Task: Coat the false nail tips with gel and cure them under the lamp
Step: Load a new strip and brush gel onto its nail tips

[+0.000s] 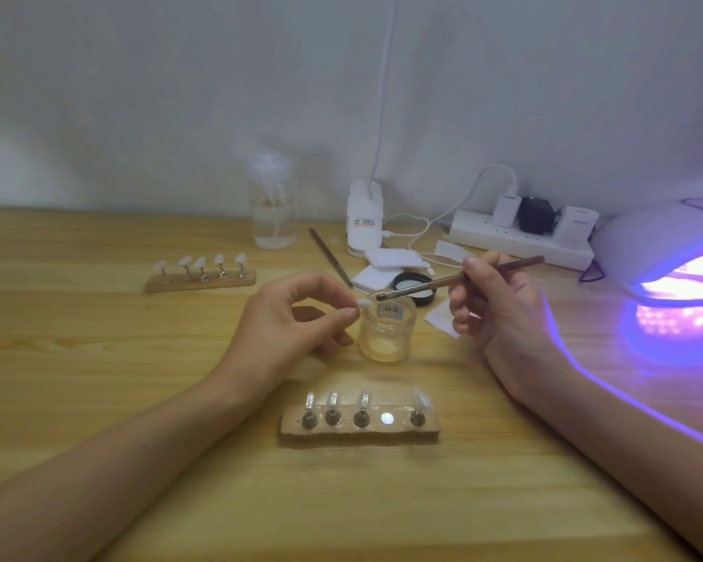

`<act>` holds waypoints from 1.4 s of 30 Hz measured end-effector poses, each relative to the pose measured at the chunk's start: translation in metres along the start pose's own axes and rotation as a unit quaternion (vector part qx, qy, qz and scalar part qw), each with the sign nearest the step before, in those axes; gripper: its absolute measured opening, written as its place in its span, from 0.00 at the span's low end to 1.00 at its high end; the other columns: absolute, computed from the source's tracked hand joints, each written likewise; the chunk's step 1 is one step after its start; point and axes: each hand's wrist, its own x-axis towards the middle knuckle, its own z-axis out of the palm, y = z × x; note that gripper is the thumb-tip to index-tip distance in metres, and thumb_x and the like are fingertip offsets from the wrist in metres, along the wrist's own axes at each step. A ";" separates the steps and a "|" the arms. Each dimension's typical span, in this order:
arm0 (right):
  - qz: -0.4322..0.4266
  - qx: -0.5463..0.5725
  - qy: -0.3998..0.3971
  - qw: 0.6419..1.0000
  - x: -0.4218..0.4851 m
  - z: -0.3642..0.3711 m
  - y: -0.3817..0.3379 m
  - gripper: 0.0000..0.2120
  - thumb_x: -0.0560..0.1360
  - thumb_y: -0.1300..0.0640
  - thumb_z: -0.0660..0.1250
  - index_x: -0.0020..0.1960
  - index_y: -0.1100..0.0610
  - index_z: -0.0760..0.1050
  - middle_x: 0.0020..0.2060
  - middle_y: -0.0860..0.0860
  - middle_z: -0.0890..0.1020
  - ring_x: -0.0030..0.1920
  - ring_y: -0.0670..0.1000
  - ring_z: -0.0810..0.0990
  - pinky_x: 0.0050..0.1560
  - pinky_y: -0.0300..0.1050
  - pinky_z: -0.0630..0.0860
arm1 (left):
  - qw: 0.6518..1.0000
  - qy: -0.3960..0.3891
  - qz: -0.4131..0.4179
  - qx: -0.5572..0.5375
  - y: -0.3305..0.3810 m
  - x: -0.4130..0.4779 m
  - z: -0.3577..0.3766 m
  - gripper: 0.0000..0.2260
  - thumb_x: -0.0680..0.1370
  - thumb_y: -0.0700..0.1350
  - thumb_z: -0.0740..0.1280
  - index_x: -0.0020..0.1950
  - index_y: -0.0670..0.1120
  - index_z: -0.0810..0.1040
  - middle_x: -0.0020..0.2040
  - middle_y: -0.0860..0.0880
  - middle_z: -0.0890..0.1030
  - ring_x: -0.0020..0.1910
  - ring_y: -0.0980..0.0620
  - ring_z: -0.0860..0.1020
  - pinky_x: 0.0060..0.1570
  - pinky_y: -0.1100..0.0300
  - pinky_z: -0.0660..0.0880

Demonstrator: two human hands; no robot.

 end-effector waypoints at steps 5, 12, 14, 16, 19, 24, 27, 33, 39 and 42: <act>-0.009 -0.007 -0.024 1.000 0.000 0.002 0.000 0.09 0.74 0.52 0.68 0.35 0.50 0.74 0.28 0.50 0.77 0.28 0.46 0.75 0.26 0.37 0.71 | 1.000 0.001 0.004 0.003 0.000 0.000 0.000 0.05 0.73 0.39 0.74 0.41 0.48 0.82 0.35 0.54 0.82 0.30 0.55 0.79 0.31 0.63 0.76; -0.006 -0.029 -0.039 0.999 0.000 0.003 -0.001 0.10 0.72 0.48 0.71 0.35 0.49 0.74 0.29 0.51 0.78 0.28 0.47 0.75 0.27 0.38 0.72 | 1.000 -0.001 0.016 0.004 -0.001 0.000 0.000 0.03 0.74 0.38 0.74 0.42 0.45 0.81 0.31 0.57 0.80 0.27 0.56 0.76 0.30 0.65 0.73; -0.004 -0.035 -0.025 0.999 0.000 0.001 0.000 0.10 0.72 0.49 0.70 0.36 0.50 0.73 0.29 0.51 0.77 0.28 0.48 0.75 0.27 0.38 0.72 | 1.000 -0.004 0.018 0.004 -0.001 0.001 0.000 0.03 0.74 0.38 0.74 0.42 0.44 0.81 0.30 0.57 0.80 0.27 0.56 0.76 0.30 0.66 0.73; -0.003 -0.018 -0.015 1.000 0.001 0.000 0.000 0.09 0.73 0.51 0.69 0.37 0.52 0.72 0.29 0.51 0.77 0.28 0.47 0.75 0.26 0.37 0.71 | 1.000 -0.004 0.019 0.005 -0.001 0.001 0.000 0.03 0.74 0.38 0.74 0.42 0.45 0.82 0.30 0.57 0.79 0.27 0.57 0.75 0.30 0.66 0.73; -0.010 -0.014 -0.031 0.999 0.001 0.000 0.000 0.10 0.73 0.49 0.70 0.36 0.50 0.74 0.29 0.50 0.77 0.28 0.47 0.75 0.27 0.37 0.72 | 1.000 -0.002 0.019 0.005 -0.001 0.001 0.000 0.04 0.74 0.38 0.74 0.42 0.45 0.82 0.30 0.57 0.79 0.27 0.57 0.75 0.29 0.67 0.73; -0.007 -0.031 -0.019 0.999 0.001 0.001 0.001 0.09 0.73 0.50 0.69 0.38 0.52 0.72 0.29 0.51 0.77 0.28 0.47 0.75 0.26 0.38 0.71 | 1.000 -0.002 0.026 0.008 -0.002 0.001 0.000 0.04 0.74 0.38 0.74 0.41 0.45 0.82 0.31 0.58 0.79 0.27 0.57 0.75 0.30 0.66 0.73; -0.009 -0.012 -0.030 0.999 0.002 0.000 0.000 0.09 0.74 0.50 0.69 0.36 0.49 0.74 0.29 0.50 0.78 0.29 0.46 0.76 0.27 0.37 0.72 | 0.999 -0.003 0.029 0.013 -0.003 0.001 0.000 0.04 0.74 0.39 0.74 0.41 0.47 0.82 0.30 0.58 0.79 0.27 0.57 0.75 0.30 0.66 0.73; -0.008 -0.028 -0.020 0.999 0.001 0.001 0.001 0.09 0.73 0.50 0.69 0.35 0.49 0.74 0.29 0.51 0.77 0.28 0.47 0.75 0.27 0.37 0.72 | 0.999 -0.006 0.033 0.017 -0.004 0.001 -0.001 0.05 0.74 0.39 0.74 0.41 0.47 0.82 0.30 0.58 0.79 0.27 0.57 0.75 0.30 0.66 0.73; -0.011 -0.039 -0.038 0.998 0.001 0.001 0.001 0.11 0.76 0.51 0.69 0.36 0.49 0.74 0.29 0.51 0.78 0.28 0.47 0.75 0.27 0.37 0.72 | 0.999 -0.005 0.039 0.021 -0.003 0.000 0.000 0.05 0.74 0.39 0.74 0.41 0.47 0.82 0.30 0.58 0.79 0.27 0.58 0.75 0.29 0.67 0.71; -0.007 -0.025 -0.016 1.000 0.002 0.001 0.001 0.10 0.75 0.52 0.69 0.37 0.51 0.72 0.29 0.50 0.77 0.28 0.47 0.75 0.26 0.37 0.71 | 0.999 -0.004 0.040 0.023 -0.002 0.000 0.001 0.04 0.74 0.38 0.74 0.42 0.45 0.81 0.30 0.59 0.78 0.27 0.58 0.75 0.29 0.67 0.71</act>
